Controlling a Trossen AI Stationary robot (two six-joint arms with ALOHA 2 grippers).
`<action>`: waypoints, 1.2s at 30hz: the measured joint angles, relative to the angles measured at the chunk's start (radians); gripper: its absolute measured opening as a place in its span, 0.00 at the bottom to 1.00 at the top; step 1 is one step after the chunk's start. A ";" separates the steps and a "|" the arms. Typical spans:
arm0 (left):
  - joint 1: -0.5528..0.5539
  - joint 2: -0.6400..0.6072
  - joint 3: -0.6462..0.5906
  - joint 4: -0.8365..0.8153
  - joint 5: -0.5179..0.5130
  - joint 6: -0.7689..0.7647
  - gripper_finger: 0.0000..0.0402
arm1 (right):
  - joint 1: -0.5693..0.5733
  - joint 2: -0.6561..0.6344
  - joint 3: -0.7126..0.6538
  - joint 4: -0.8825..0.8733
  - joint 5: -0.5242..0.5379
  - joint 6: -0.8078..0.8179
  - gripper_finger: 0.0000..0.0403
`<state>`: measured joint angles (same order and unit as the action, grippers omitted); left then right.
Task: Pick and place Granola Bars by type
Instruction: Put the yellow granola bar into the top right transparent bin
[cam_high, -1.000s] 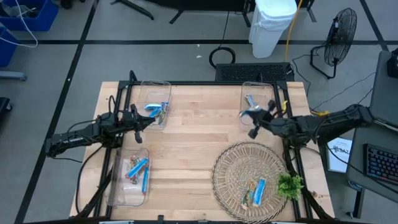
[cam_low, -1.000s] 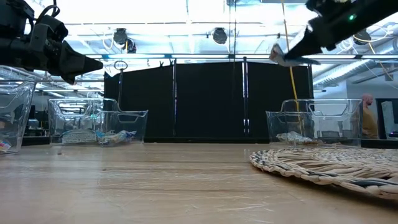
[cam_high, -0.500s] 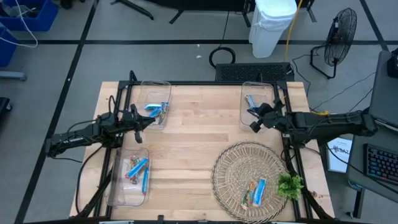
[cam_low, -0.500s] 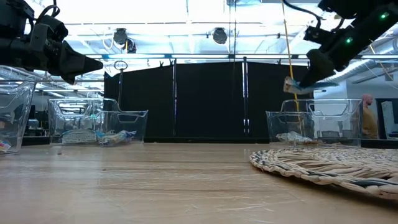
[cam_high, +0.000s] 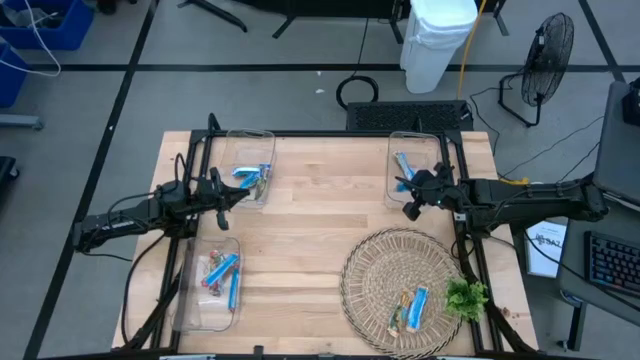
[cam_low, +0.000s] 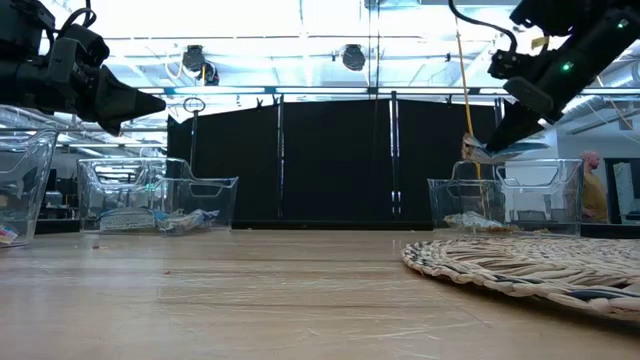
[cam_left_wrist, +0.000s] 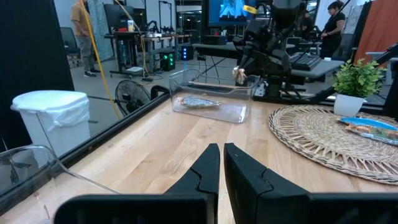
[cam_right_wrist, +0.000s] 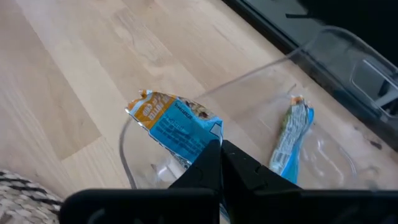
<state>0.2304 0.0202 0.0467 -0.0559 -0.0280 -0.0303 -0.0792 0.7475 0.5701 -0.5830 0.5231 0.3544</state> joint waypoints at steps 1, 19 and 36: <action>0.000 0.000 0.000 0.000 0.000 0.000 0.08 | 0.000 0.000 0.000 -0.011 0.002 0.007 0.00; 0.000 0.000 0.000 0.000 0.000 0.000 0.08 | 0.000 0.000 0.000 -0.043 0.027 0.027 0.00; 0.000 0.000 0.000 0.000 0.000 0.000 0.08 | 0.000 0.000 0.000 -0.043 0.032 0.027 0.00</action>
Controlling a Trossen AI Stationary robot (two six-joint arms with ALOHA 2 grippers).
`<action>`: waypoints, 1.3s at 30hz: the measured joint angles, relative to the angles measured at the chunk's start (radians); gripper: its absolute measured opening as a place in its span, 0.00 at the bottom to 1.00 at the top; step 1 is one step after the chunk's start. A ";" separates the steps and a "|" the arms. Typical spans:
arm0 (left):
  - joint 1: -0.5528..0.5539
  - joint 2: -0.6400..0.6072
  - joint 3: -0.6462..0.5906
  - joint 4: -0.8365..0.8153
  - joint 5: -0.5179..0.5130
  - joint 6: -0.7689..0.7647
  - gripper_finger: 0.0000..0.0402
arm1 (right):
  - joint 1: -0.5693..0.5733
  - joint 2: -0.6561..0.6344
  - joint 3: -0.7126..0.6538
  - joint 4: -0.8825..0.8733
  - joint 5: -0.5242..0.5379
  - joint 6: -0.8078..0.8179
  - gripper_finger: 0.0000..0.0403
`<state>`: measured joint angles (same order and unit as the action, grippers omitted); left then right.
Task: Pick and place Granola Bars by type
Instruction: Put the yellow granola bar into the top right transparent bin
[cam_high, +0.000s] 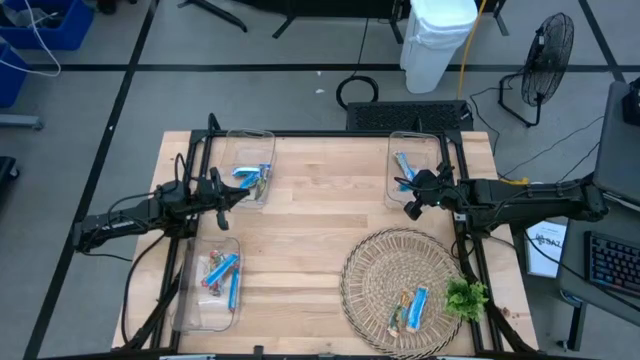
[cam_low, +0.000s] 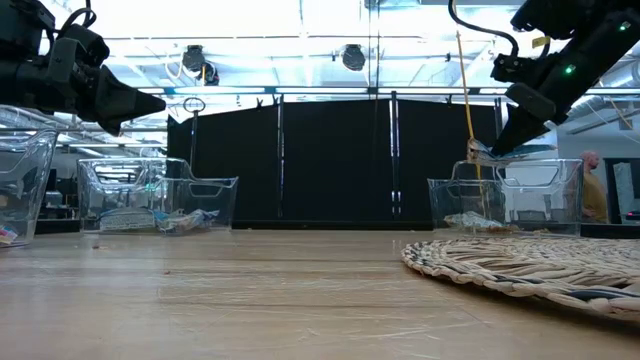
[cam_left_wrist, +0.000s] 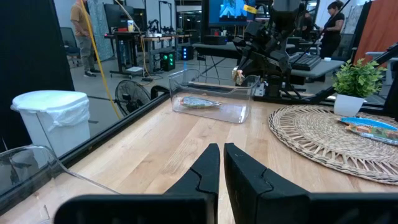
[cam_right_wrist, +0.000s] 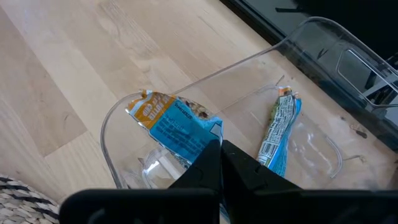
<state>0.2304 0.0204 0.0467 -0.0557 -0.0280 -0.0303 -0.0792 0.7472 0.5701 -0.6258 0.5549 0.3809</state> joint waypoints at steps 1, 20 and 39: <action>0.000 0.000 0.000 0.000 0.000 0.000 0.08 | 0.000 0.000 0.000 0.000 0.000 0.000 0.00; 0.000 0.000 0.000 0.000 0.000 0.000 0.08 | 0.000 0.000 0.000 0.008 -0.005 -0.002 0.03; 0.000 0.000 0.000 0.000 0.000 0.000 0.08 | 0.013 -0.010 0.000 0.190 -0.177 -0.113 0.24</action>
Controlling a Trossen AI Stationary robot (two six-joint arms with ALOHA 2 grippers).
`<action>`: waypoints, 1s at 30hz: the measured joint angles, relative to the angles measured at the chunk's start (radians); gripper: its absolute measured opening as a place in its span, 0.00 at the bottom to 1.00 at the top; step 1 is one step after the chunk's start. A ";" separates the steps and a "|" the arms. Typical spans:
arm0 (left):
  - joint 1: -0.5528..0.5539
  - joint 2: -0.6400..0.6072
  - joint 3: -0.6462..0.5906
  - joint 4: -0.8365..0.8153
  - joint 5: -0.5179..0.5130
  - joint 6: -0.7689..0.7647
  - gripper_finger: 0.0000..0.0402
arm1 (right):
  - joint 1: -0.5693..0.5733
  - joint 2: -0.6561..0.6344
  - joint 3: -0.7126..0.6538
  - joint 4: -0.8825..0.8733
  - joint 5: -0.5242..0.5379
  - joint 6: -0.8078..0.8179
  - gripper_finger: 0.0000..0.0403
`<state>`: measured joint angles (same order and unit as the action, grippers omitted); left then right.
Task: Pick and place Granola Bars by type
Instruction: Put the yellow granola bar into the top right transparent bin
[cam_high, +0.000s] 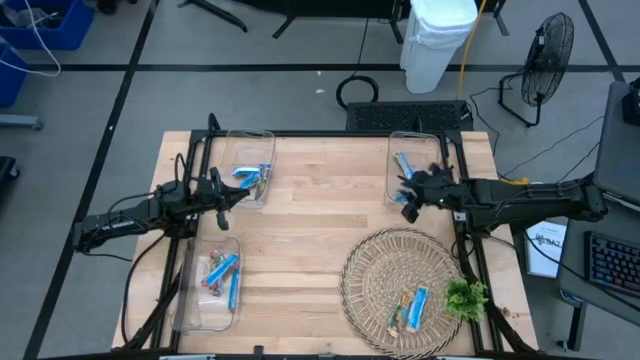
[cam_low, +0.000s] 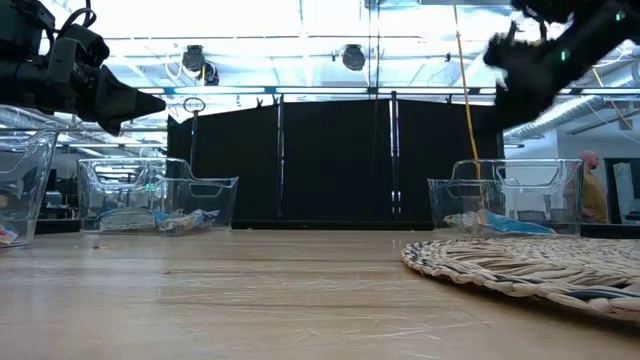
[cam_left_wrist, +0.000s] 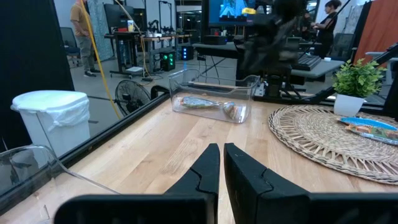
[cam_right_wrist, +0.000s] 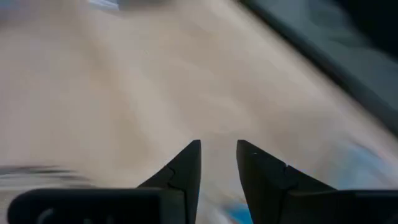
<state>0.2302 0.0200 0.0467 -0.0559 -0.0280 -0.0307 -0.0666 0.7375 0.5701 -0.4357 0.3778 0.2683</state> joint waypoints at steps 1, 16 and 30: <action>0.000 0.000 0.000 0.000 0.000 0.000 0.08 | 0.007 -0.004 0.000 0.065 -0.091 -0.033 0.24; 0.000 0.000 0.000 0.000 0.000 0.000 0.08 | 0.528 0.247 0.005 0.459 -0.460 -0.253 0.16; 0.000 0.000 0.000 0.000 0.000 0.000 0.08 | 0.849 0.581 0.156 0.392 -0.276 0.176 0.08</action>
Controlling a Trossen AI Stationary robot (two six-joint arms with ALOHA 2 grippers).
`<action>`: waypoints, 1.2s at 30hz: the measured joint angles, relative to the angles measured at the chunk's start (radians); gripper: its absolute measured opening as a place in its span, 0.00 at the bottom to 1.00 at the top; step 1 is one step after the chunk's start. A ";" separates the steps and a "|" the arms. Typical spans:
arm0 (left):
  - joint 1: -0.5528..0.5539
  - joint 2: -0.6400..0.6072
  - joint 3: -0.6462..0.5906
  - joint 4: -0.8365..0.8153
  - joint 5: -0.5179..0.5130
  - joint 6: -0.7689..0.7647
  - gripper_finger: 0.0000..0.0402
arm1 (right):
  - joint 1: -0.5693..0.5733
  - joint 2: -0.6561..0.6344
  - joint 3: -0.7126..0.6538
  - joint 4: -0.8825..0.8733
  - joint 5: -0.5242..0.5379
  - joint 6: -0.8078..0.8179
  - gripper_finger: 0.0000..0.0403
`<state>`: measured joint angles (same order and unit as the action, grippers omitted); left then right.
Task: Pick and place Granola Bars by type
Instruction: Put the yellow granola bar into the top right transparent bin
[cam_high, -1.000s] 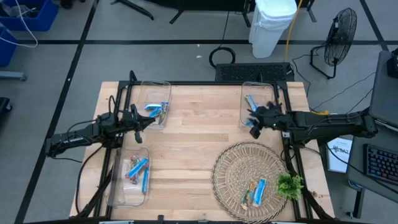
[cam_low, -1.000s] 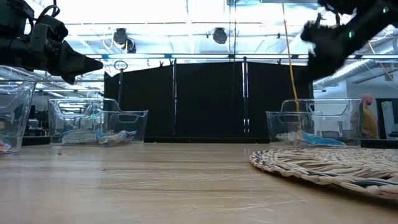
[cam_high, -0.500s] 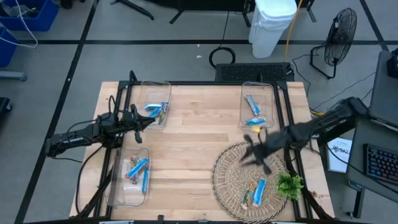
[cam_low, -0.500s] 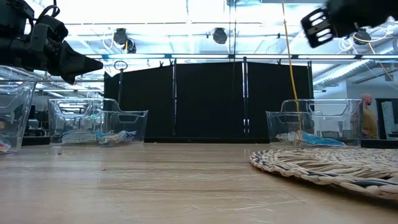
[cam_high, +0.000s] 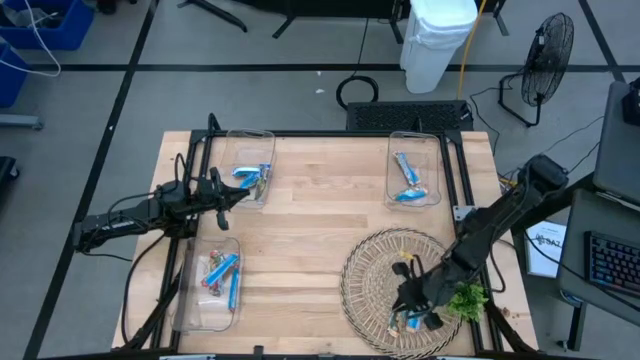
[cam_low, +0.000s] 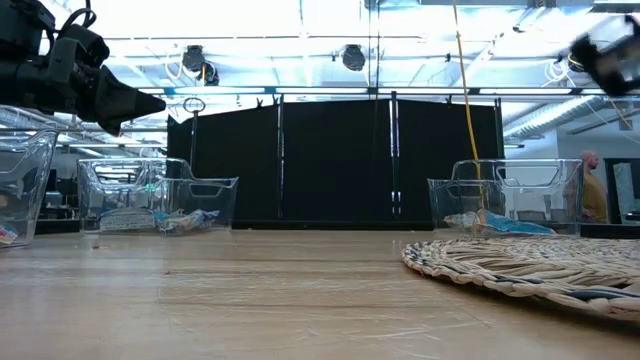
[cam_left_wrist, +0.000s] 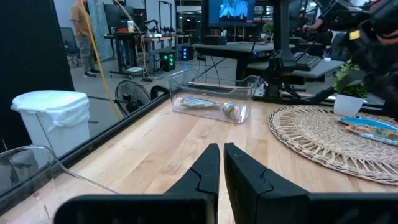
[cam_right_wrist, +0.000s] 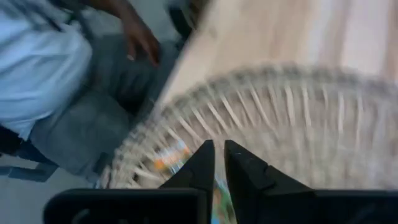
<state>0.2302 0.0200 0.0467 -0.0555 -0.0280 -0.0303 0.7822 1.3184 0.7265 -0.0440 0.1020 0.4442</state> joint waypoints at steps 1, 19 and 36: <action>0.000 0.000 0.000 0.000 0.000 0.000 0.08 | 0.000 0.005 0.000 -0.028 0.002 0.043 0.09; 0.000 0.000 0.000 0.000 0.000 0.000 0.08 | 0.005 0.159 -0.001 -0.156 -0.101 0.270 0.35; 0.000 0.000 0.000 0.000 0.000 0.000 0.08 | -0.010 0.189 0.000 -0.159 -0.087 0.138 0.03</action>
<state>0.2305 0.0204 0.0467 -0.0558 -0.0280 -0.0303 0.7723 1.5070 0.7261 -0.2031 0.0146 0.5822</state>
